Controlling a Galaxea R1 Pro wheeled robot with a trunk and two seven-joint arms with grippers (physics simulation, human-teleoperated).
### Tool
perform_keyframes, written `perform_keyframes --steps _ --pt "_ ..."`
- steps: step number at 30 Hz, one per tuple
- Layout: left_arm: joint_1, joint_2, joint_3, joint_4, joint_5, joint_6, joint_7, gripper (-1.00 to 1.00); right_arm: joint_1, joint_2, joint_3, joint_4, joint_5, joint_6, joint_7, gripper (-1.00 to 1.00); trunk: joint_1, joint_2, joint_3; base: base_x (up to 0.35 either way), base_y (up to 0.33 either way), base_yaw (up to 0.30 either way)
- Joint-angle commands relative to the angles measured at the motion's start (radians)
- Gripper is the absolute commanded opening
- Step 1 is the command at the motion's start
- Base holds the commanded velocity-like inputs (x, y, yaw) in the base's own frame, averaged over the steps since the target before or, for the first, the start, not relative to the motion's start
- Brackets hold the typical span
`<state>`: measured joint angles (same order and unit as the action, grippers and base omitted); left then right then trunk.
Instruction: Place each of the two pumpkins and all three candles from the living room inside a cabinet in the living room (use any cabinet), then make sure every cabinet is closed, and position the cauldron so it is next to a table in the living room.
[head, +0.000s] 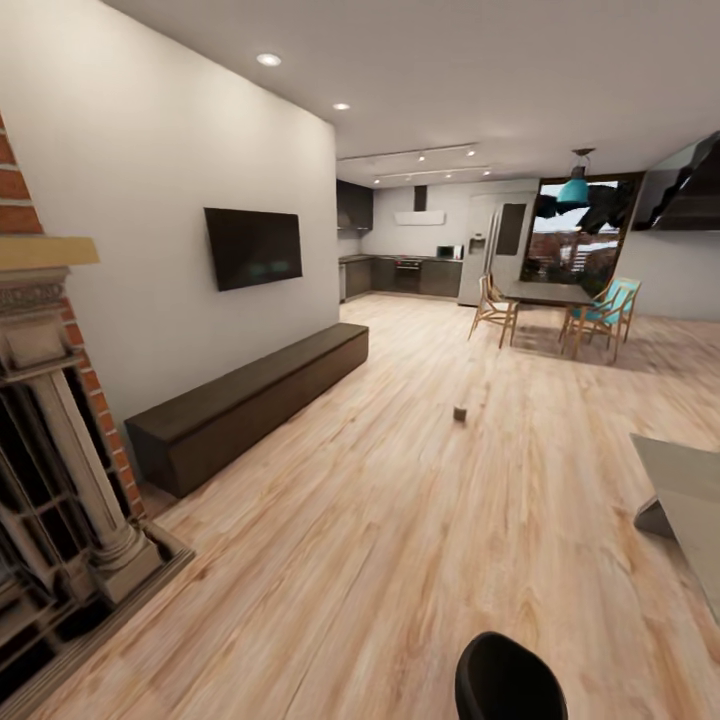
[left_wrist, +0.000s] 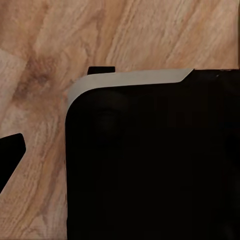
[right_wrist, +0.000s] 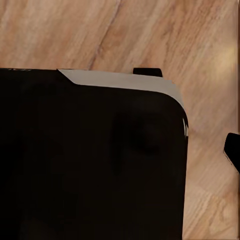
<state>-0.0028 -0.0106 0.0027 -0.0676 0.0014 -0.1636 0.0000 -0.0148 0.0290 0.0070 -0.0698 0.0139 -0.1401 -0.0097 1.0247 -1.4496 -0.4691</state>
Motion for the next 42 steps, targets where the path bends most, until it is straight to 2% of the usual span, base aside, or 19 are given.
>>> perform_keyframes --steps 1,15,29,42 --pt "0.000 0.000 0.000 0.000 0.000 -0.002 0.000 1.00 -0.001 0.000 0.001 0.001 0.001 -0.003 -0.001 1.00 0.000 0.000 -0.001 0.211 -0.054 0.124" --pt "0.000 0.000 0.000 0.000 0.001 -0.003 0.000 1.00 -0.001 0.000 0.001 0.002 0.001 -0.001 -0.001 1.00 0.000 0.000 -0.001 0.099 -0.033 0.254" --pt "0.000 0.000 0.001 0.000 0.000 -0.003 0.000 1.00 -0.001 0.000 0.001 0.002 0.001 -0.003 0.001 1.00 0.000 0.000 -0.001 0.128 -0.131 0.100" --pt "0.000 0.000 0.001 0.000 0.000 -0.003 0.000 1.00 -0.001 0.000 0.001 0.002 0.001 -0.004 0.001 1.00 0.000 0.000 -0.001 0.092 -0.014 0.076"
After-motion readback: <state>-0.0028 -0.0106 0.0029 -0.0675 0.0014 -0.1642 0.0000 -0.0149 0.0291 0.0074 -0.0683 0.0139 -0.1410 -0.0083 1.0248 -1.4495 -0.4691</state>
